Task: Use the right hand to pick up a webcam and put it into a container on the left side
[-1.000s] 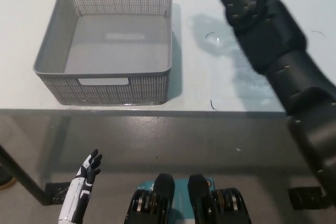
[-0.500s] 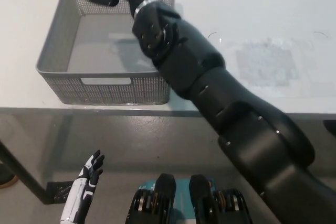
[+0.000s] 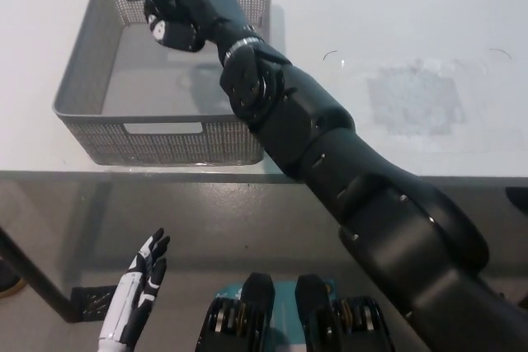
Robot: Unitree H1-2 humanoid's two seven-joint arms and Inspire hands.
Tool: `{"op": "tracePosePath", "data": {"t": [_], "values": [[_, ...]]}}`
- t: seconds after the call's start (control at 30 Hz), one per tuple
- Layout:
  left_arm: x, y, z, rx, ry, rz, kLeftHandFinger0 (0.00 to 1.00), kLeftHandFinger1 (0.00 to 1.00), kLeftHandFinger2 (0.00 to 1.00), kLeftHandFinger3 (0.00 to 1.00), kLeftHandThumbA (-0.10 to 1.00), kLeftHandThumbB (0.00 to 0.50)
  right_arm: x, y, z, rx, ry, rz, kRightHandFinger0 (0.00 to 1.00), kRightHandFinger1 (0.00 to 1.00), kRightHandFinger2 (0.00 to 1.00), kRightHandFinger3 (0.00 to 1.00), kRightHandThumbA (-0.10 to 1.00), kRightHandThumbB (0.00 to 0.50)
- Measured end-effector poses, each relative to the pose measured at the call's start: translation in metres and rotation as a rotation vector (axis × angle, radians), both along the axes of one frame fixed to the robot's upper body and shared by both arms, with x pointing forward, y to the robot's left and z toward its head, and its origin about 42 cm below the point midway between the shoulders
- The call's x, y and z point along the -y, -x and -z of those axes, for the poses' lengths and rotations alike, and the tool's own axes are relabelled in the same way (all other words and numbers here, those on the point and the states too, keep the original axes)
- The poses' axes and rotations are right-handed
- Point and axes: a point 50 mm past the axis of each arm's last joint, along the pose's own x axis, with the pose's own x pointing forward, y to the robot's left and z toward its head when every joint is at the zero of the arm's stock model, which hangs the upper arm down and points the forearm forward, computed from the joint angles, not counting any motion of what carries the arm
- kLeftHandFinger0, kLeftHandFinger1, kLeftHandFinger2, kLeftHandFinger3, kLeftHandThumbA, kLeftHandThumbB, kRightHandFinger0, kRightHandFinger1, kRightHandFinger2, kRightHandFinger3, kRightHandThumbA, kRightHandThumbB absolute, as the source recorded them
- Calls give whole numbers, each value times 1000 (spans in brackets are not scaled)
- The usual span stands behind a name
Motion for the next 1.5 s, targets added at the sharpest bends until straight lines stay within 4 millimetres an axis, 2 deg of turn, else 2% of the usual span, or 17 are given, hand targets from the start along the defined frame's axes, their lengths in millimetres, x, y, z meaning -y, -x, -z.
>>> {"op": "tracePosePath", "data": {"t": [0.07, 0.2, 0.3, 0.43, 0.6, 0.63, 0.67, 0.7, 0.73, 0.77, 0.8, 0.83, 0.9, 1.03, 1.23, 1.43, 1.5], "values": [[0, -1, -1, 4, -2, 1, 1000, 1000, 1000, 1000, 942, 0, 2, 0, 8, -19, 6, 9, 0, 417, 822, 880, -100, 202], [0, -5, -4, 13, -9, 6, 1000, 1000, 1000, 1000, 939, 0, 6, 1, 18, -42, 16, 19, 0, 373, 749, 725, -100, 187], [-1, -6, -4, 15, -19, 10, 1000, 1000, 1000, 1000, 940, 5, 7, 1, 23, -50, 20, 21, 0, 313, 705, 638, -100, 203], [-2, -6, -4, 15, -32, 14, 1000, 1000, 1000, 1000, 945, 16, 9, 3, 30, -66, 20, 25, 0, 336, 778, 766, -100, 201], [-1, -6, -5, 17, -38, 18, 1000, 1000, 1000, 1000, 953, 21, 12, 4, 40, -87, 22, 30, 17, 411, 811, 813, -100, 202], [-1, -6, -5, 16, -40, 19, 1000, 1000, 1000, 1000, 964, 29, 12, 4, 40, -89, 24, 30, 130, 563, 978, 966, -28, 228], [-1, -6, -5, 16, -41, 20, 1000, 1000, 1000, 1000, 978, 27, 12, 4, 40, -91, 26, 30, 158, 512, 786, 782, -1, 226], [-1, -6, -5, 16, -45, 22, 1000, 1000, 1000, 1000, 982, 39, 12, 4, 40, -94, 32, 29, 280, 571, 785, 843, 188, 246], [-1, -6, -5, 16, -48, 24, 1000, 1000, 1000, 1000, 986, 45, 11, 4, 41, -96, 36, 27, 595, 841, 956, 980, 360, 268], [-1, -7, -5, 17, -52, 26, 1000, 1000, 1000, 1000, 983, 39, 11, 4, 41, -101, 45, 20, 1000, 1000, 1000, 1000, 572, 297], [-1, -7, -5, 17, -54, 27, 1000, 1000, 1000, 1000, 981, 36, 11, 4, 41, -105, 51, 15, 1000, 1000, 1000, 1000, 712, 364], [-1, -7, -5, 18, -57, 28, 1000, 1000, 1000, 1000, 979, 38, 11, 4, 41, -112, 59, 6, 1000, 1000, 1000, 1000, 849, 383], [0, -8, -6, 20, -61, 31, 1000, 1000, 1000, 1000, 972, 28, 12, 3, 41, -124, 80, -11, 1000, 1000, 1000, 1000, 1000, 422], [1, -10, -7, 26, -67, 37, 1000, 1000, 1000, 1000, 967, 22, 14, 0, 36, -136, 116, -37, 1000, 1000, 1000, 1000, 1000, 462], [2, -11, -8, 29, -73, 43, 1000, 1000, 1000, 1000, 960, 25, 22, -6, 28, -152, 141, -59, 1000, 1000, 1000, 1000, 1000, 397], [3, -11, -8, 28, -79, 50, 1000, 1000, 1000, 1000, 956, 29, 29, -11, 16, -147, 96, -61, 1000, 1000, 1000, 1000, 1000, 424], [2, -11, -8, 28, -83, 51, 1000, 1000, 1000, 1000, 947, 38, 34, -15, 1, -125, 32, -63, 1000, 1000, 1000, 1000, 1000, 408]]}}
